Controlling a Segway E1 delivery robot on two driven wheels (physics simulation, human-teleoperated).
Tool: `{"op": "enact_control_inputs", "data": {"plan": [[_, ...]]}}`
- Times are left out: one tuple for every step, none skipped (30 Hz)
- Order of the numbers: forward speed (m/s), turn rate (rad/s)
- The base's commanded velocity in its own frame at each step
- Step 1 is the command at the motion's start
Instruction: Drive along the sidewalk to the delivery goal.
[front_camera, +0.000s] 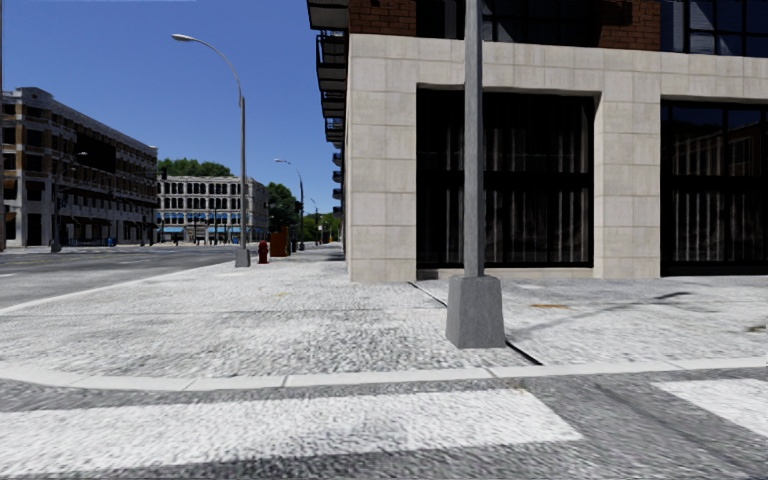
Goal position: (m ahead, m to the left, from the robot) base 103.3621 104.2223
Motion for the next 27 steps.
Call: {"op": "enact_control_inputs", "data": {"plan": [[2.00, 0.19], [2.00, 0.19], [2.00, 0.20], [2.00, 0.21], [2.00, 0.21], [2.00, 0.22], [2.00, 0.22], [2.00, 0.22], [2.00, 0.22], [2.00, 0.22], [2.00, 0.22], [2.00, 0.22], [2.00, 0.22], [2.00, 0.22], [2.00, 0.22], [2.00, 0.22], [2.00, 0.22], [1.96, 0.22], [1.96, 0.22], [1.93, 0.22], [1.90, 0.22], [1.88, 0.23], [1.84, 0.24], [1.84, 0.24], [1.79, 0.24], [1.78, 0.24], [1.76, 0.24]]}}
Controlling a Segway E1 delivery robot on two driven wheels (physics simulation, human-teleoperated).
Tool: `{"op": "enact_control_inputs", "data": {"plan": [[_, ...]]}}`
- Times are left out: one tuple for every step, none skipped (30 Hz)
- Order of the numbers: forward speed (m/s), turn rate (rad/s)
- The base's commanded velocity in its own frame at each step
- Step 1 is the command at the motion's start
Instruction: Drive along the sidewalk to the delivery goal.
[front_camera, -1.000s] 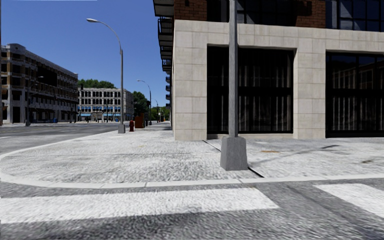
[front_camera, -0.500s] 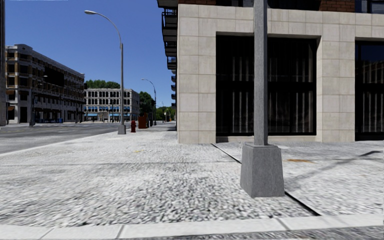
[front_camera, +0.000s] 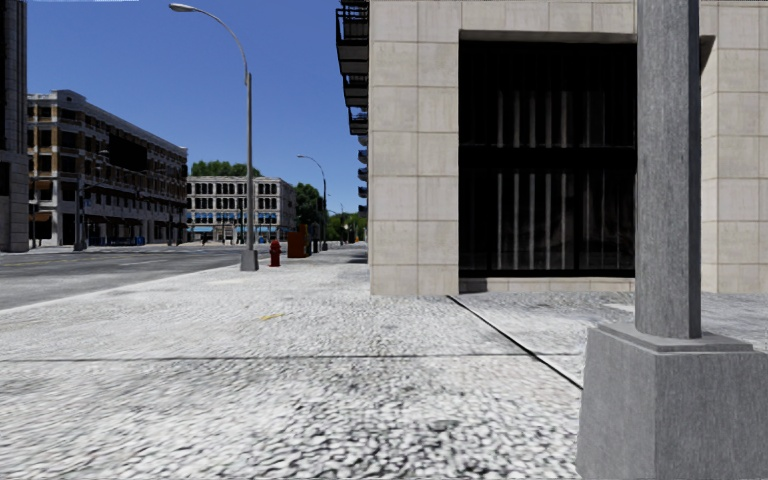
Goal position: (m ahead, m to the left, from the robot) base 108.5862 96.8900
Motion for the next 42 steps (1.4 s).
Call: {"op": "enact_control_inputs", "data": {"plan": [[1.76, 0.25], [1.76, 0.25], [1.73, 0.26], [1.72, 0.27], [1.71, 0.32], [1.71, 0.36], [1.71, 0.37], [1.71, 0.37], [1.71, 0.37], [1.71, 0.37], [1.71, 0.37], [1.71, 0.37], [1.71, 0.37], [1.71, 0.37], [1.71, 0.37], [1.71, 0.37], [1.71, 0.32], [1.71, 0.27], [1.71, 0.27], [1.71, 0.25], [1.71, 0.25], [1.71, 0.25], [2.00, 0.00], [2.00, 0.00], [2.00, 0.00], [2.00, 0.00], [2.00, 0.00], [2.00, 0.00], [2.00, 0.00], [2.00, 0.00], [2.00, 0.00], [2.00, 0.00], [2.00, 0.00], [2.00, 0.00], [2.00, 0.00], [2.00, 0.00], [2.00, 0.00], [2.00, 0.00], [2.00, 0.00], [2.00, 0.05], [2.00, 0.11], [2.00, 0.11]]}}
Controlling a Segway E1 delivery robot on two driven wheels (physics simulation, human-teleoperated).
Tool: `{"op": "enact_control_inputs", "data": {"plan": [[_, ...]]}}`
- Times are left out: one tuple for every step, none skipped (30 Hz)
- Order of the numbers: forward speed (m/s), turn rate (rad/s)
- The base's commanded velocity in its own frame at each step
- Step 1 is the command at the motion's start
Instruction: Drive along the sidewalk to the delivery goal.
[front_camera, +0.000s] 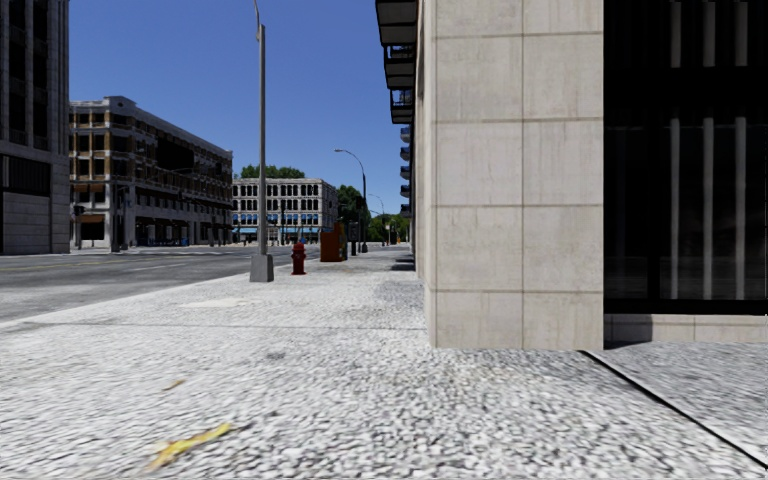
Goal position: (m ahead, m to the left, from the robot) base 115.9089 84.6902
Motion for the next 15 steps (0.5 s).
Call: {"op": "enact_control_inputs", "data": {"plan": [[2.00, 0.14], [2.00, 0.17], [2.00, 0.22], [2.00, 0.26], [2.00, 0.27], [2.00, 0.27], [2.00, 0.27], [2.00, 0.27], [2.00, 0.27], [2.00, 0.27], [2.00, 0.27], [2.00, 0.27], [2.00, 0.27], [2.00, 0.31], [2.00, 0.32]]}}
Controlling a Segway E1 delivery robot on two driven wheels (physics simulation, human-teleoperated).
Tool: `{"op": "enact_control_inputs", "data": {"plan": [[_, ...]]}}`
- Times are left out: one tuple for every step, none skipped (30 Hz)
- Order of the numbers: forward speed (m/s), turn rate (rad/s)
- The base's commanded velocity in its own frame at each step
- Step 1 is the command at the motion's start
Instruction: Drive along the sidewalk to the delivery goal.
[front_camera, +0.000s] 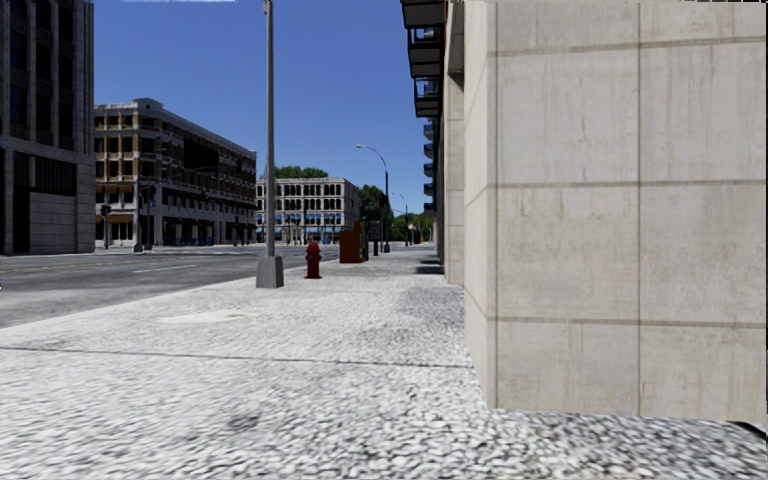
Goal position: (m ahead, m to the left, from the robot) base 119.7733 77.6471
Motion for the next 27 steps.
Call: {"op": "enact_control_inputs", "data": {"plan": [[2.00, 0.33], [2.00, 0.33], [2.00, 0.33], [2.00, 0.33], [2.00, 0.33], [2.00, 0.33], [2.00, 0.33], [2.00, 0.33], [2.00, 0.33], [2.00, 0.33], [2.00, 0.33], [2.00, 0.33], [2.00, 0.33], [2.00, 0.33], [2.00, 0.33], [2.00, 0.33], [2.00, 0.33], [2.00, 0.33], [2.00, 0.32], [2.00, 0.16], [2.00, 0.01], [2.00, 0.00], [2.00, 0.00], [2.00, 0.00], [2.00, 0.00], [2.00, 0.00], [2.00, 0.00]]}}
